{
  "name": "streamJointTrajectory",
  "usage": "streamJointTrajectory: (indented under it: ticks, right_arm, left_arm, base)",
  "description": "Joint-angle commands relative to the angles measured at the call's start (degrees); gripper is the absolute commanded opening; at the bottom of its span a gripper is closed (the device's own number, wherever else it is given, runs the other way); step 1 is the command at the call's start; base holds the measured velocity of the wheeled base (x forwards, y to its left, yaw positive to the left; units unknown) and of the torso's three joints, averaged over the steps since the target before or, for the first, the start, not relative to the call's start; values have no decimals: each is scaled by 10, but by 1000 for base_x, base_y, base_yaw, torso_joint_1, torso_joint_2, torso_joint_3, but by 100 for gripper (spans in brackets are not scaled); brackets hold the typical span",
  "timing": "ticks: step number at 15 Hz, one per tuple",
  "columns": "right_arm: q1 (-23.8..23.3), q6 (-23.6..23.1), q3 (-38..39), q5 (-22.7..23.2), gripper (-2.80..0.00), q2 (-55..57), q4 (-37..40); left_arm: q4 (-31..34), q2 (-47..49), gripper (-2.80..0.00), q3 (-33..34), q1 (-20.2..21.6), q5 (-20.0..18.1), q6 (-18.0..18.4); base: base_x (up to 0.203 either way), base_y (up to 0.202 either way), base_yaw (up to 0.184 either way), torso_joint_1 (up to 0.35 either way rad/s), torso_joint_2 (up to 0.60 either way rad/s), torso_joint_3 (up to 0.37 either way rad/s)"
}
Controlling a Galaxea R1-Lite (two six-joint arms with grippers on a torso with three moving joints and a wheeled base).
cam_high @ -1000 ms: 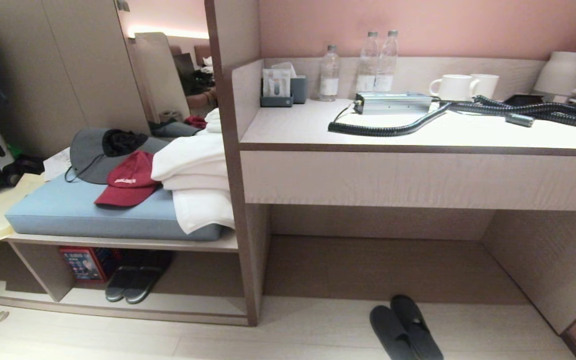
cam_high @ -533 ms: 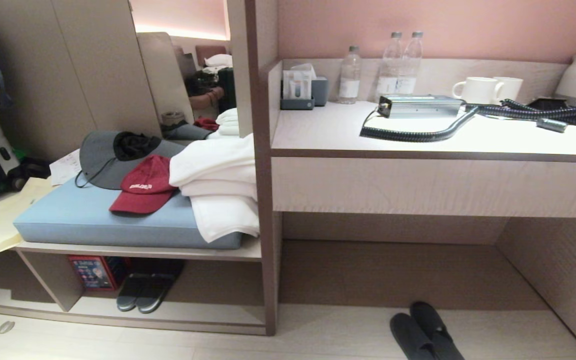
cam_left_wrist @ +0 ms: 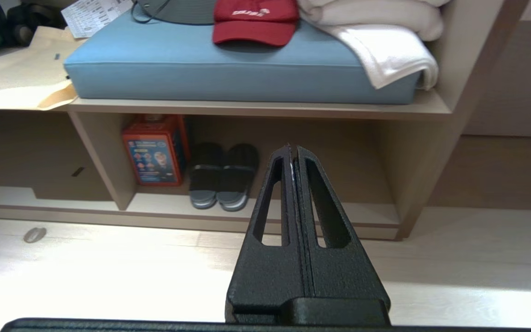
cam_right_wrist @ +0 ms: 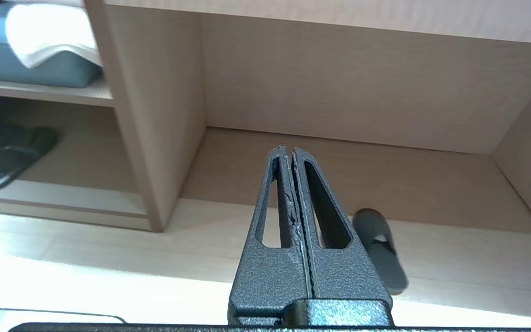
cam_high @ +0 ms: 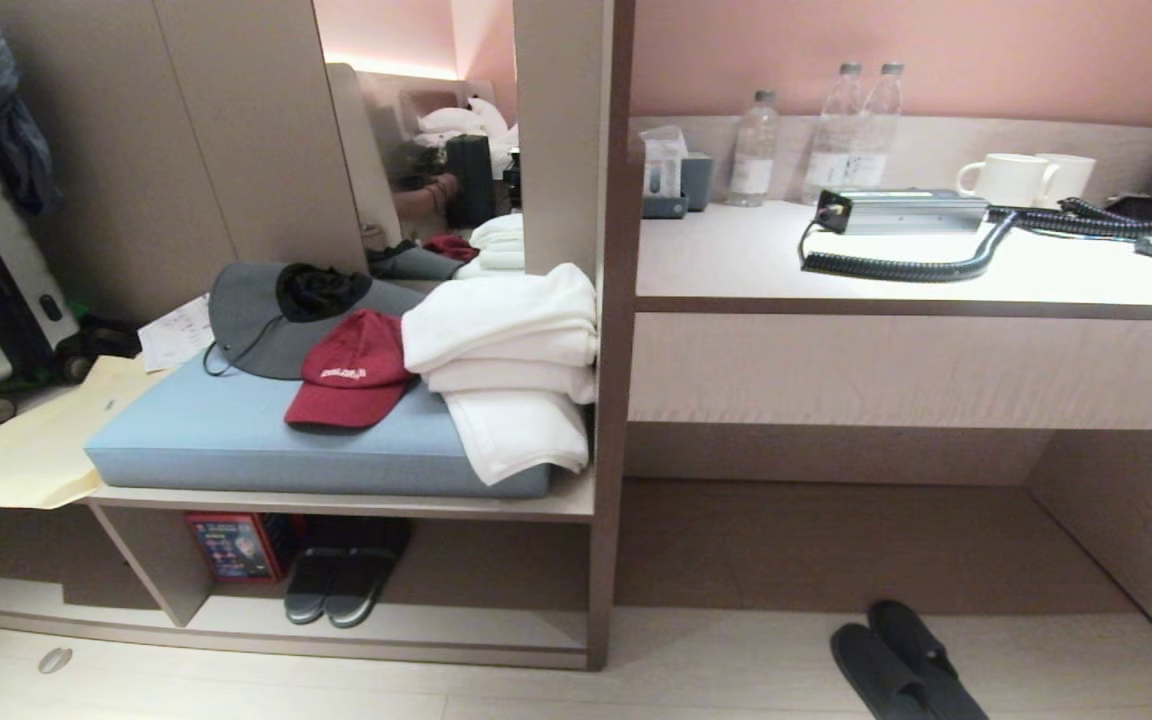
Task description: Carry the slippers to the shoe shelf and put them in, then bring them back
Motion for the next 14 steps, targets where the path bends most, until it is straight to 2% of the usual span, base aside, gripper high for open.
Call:
streamJointTrajectory:
  ticks: [1, 14]
  right_arm:
    - [0, 0, 1, 0, -280, 1, 0]
    - [0, 0, 1, 0, -280, 1, 1]
  left_arm:
    - [0, 0, -280, 0, 0, 0, 0]
    - [0, 0, -280, 0, 0, 0, 0]
  base:
    - [0, 198, -3, 2, -2, 5]
    - [0, 197, -1, 2, 3, 3]
